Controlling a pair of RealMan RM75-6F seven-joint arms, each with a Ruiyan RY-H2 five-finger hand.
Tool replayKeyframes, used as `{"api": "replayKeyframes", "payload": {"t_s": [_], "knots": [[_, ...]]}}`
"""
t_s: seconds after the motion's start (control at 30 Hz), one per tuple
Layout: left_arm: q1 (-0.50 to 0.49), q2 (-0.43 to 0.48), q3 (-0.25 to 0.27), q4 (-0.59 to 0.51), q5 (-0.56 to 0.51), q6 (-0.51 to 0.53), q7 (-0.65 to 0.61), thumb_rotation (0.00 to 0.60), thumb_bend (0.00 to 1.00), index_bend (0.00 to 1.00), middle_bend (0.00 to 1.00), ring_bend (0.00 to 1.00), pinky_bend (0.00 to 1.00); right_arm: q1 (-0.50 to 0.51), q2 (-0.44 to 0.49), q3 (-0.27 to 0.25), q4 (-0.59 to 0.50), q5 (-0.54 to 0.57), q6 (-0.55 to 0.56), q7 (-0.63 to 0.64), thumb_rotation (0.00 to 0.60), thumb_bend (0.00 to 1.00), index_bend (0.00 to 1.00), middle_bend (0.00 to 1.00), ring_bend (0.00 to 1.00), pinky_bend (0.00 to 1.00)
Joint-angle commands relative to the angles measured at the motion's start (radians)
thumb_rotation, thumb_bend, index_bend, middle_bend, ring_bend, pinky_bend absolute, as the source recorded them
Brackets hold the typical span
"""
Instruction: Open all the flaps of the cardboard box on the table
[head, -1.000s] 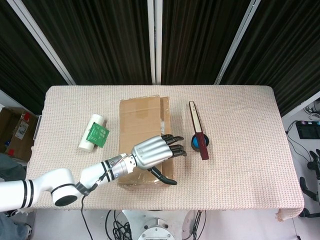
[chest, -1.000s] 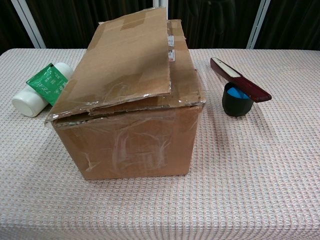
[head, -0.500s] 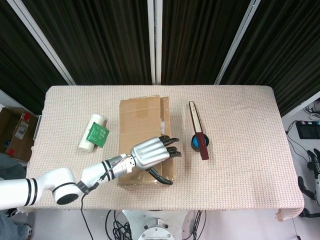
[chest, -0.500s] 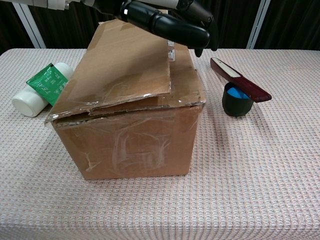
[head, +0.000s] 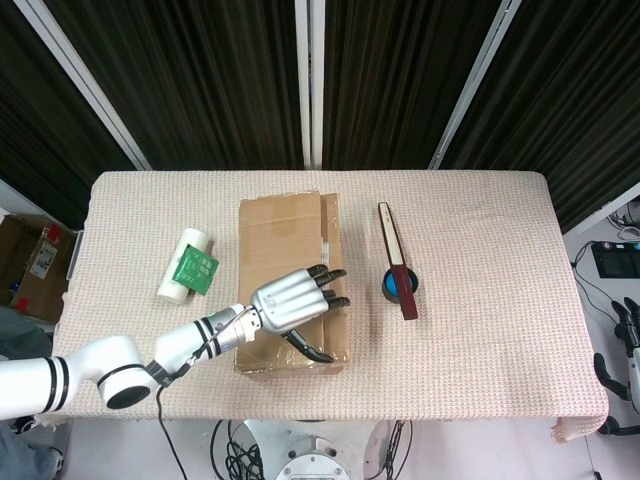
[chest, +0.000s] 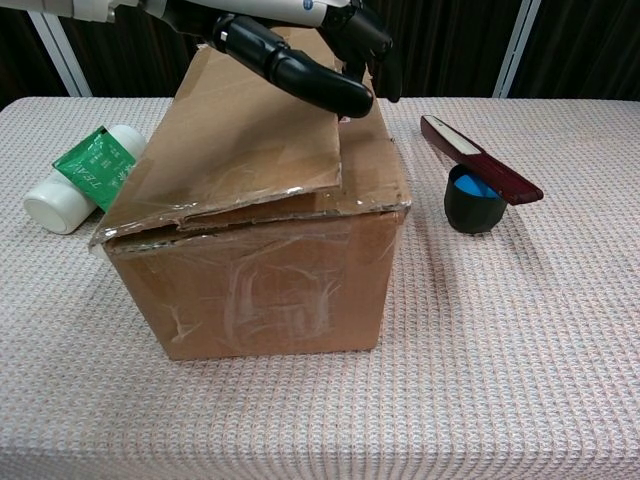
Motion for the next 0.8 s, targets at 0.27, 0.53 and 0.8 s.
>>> {"api": "replayKeyframes", "payload": {"t_s": [0.27, 0.53, 0.8], "knots": [[0.017, 0.08, 0.009, -0.051, -0.025, 0.034, 0.063, 0.0, 0.0, 0.21, 0.46, 0.05, 0.18, 0.002, -0.001, 0.001, -0.002, -0.001, 0.0, -0.002, 0.6, 0.34, 0.0, 0.0, 0.0, 0.0], [0.071, 0.196, 0.01, -0.119, -0.022, 0.095, 0.065, 0.0, 0.0, 0.11, 0.51, 0.08, 0.18, 0.006, 0.001, 0.002, -0.011, -0.003, -0.001, -0.01, 0.6, 0.34, 0.0, 0.0, 0.0, 0.0], [0.194, 0.324, 0.025, -0.177, 0.048, 0.234, 0.022, 0.0, 0.0, 0.1, 0.51, 0.08, 0.18, 0.011, 0.001, 0.0, -0.016, -0.011, -0.002, -0.021, 0.6, 0.34, 0.0, 0.0, 0.0, 0.0]]}}
